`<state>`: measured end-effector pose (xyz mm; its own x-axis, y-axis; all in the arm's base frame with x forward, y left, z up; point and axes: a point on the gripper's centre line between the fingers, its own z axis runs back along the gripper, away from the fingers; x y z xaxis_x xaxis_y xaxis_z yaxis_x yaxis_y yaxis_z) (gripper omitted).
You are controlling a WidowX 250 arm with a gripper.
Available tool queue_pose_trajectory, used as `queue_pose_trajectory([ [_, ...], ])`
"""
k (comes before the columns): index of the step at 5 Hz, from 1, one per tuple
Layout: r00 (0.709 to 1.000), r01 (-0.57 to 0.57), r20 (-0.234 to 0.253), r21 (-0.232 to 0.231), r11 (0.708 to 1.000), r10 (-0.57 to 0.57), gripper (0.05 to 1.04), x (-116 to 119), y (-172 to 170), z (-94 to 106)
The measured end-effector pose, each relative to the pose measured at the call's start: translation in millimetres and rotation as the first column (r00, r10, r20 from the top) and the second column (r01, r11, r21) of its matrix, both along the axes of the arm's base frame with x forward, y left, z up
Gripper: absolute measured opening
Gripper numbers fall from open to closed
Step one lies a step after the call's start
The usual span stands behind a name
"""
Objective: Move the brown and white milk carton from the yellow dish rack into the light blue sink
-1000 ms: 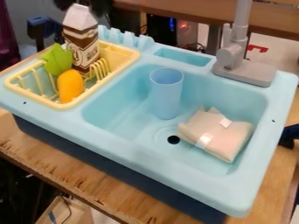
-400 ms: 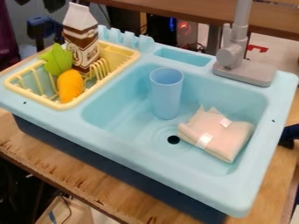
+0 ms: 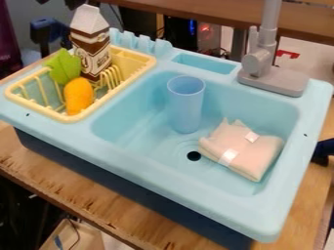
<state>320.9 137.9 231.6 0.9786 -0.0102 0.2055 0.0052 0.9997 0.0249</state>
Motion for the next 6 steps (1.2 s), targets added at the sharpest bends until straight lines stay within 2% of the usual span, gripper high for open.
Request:
queue_pose_trajectory([
  [2,0.999,0.031,-0.019,-0.038,0.999,-0.032,1.009,19.9,3.3,-8.1],
  [3,0.999,0.053,-0.003,-0.073,0.996,-0.053,1.009,26.7,-0.8,-8.9],
  [5,0.998,0.058,-0.017,-0.130,0.990,-0.061,1.009,32.2,-6.5,-16.9],
  [6,0.997,0.046,-0.052,-0.124,0.991,-0.053,1.009,35.5,-7.8,-24.1],
])
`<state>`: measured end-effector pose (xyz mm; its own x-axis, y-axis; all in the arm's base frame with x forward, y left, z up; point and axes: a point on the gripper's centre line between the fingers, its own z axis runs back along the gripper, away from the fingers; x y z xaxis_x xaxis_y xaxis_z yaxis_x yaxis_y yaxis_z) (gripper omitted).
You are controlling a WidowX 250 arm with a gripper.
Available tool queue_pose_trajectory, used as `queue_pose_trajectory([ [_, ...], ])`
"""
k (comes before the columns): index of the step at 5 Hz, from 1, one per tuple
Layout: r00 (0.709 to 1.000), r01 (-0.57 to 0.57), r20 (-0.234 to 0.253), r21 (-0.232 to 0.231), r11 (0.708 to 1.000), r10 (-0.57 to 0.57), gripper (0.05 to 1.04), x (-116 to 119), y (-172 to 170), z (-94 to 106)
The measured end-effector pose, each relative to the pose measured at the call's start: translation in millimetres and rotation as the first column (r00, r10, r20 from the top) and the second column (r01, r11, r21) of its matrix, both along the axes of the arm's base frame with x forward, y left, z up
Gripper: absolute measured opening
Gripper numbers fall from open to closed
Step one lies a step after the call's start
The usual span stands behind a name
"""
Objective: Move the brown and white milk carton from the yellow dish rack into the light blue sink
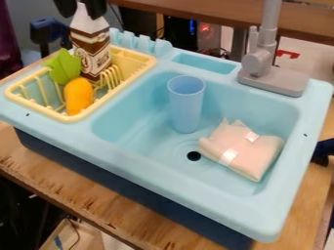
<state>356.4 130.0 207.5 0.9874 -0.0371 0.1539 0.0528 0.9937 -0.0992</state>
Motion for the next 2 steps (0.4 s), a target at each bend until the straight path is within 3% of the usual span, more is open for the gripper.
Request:
queue_pose_trajectory([
  [1,0.999,0.018,-0.041,0.042,0.999,-0.016,0.985,8.9,-5.1,-9.6],
  [2,0.999,0.004,-0.051,0.046,0.999,-0.001,0.884,12.5,-4.6,-14.6],
])
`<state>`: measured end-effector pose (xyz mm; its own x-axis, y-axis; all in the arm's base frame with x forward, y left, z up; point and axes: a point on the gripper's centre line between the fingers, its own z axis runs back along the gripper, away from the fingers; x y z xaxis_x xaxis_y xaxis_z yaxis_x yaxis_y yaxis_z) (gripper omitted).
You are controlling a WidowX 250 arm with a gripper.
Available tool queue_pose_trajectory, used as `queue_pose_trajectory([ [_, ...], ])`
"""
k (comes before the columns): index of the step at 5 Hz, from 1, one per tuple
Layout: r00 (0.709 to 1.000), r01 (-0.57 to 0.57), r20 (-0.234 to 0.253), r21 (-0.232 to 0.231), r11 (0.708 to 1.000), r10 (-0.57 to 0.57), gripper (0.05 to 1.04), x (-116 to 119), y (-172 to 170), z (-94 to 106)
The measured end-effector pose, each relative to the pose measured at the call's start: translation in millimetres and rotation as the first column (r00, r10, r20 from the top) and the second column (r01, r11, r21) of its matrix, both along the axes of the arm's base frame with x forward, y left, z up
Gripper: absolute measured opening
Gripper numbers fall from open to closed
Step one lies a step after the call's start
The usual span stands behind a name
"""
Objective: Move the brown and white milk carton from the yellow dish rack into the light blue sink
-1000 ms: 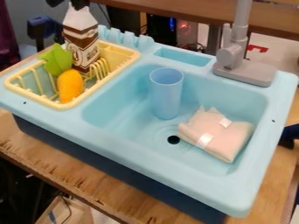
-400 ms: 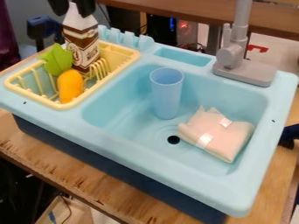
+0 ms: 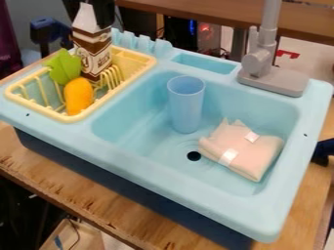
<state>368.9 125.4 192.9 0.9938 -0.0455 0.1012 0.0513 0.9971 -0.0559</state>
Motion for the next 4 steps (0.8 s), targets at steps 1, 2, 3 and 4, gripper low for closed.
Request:
queue_pose_trajectory([
  [1,0.999,-0.024,0.045,0.000,1.000,0.024,0.831,1.9,-1.6,-0.6],
  [2,0.991,-0.051,0.120,-0.008,0.999,0.051,0.831,-9.4,-10.4,14.4],
  [3,0.966,-0.057,0.252,-0.003,0.998,0.056,0.816,-26.6,-24.6,59.0],
  [4,0.924,-0.007,0.382,-0.038,0.999,0.021,0.816,-44.4,-46.0,78.4],
])
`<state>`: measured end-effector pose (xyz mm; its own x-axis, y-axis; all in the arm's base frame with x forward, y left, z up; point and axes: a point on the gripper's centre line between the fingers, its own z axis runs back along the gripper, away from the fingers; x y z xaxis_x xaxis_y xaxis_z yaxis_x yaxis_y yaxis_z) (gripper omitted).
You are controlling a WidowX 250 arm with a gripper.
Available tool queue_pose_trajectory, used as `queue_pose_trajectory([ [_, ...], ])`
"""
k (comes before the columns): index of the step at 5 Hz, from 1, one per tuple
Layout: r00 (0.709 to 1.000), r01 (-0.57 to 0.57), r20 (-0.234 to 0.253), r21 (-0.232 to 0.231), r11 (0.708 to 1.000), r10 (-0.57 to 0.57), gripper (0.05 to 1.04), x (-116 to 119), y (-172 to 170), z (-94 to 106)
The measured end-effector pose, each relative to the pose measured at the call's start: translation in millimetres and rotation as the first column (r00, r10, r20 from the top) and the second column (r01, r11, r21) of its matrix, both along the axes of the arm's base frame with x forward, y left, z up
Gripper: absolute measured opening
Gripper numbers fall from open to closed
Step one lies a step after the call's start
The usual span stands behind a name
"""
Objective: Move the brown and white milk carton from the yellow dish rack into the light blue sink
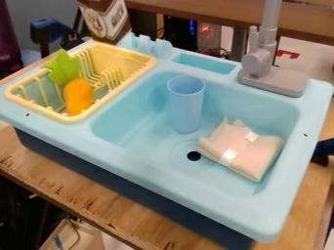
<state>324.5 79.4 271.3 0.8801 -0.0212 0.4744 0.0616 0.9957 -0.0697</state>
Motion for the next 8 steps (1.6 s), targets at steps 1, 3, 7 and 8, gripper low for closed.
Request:
queue_pose_trajectory([
  [1,1.000,0.008,0.021,-0.007,1.000,-0.007,0.816,-15.3,-15.2,7.5],
  [3,0.994,0.090,-0.070,0.013,0.996,-0.088,0.816,-45.2,-106.9,-0.1],
  [7,0.964,0.170,-0.222,0.084,0.982,-0.148,0.816,-63.6,-188.4,-64.9],
  [8,0.955,0.178,-0.258,0.092,0.980,-0.149,0.816,-60.8,-190.1,-83.5],
])
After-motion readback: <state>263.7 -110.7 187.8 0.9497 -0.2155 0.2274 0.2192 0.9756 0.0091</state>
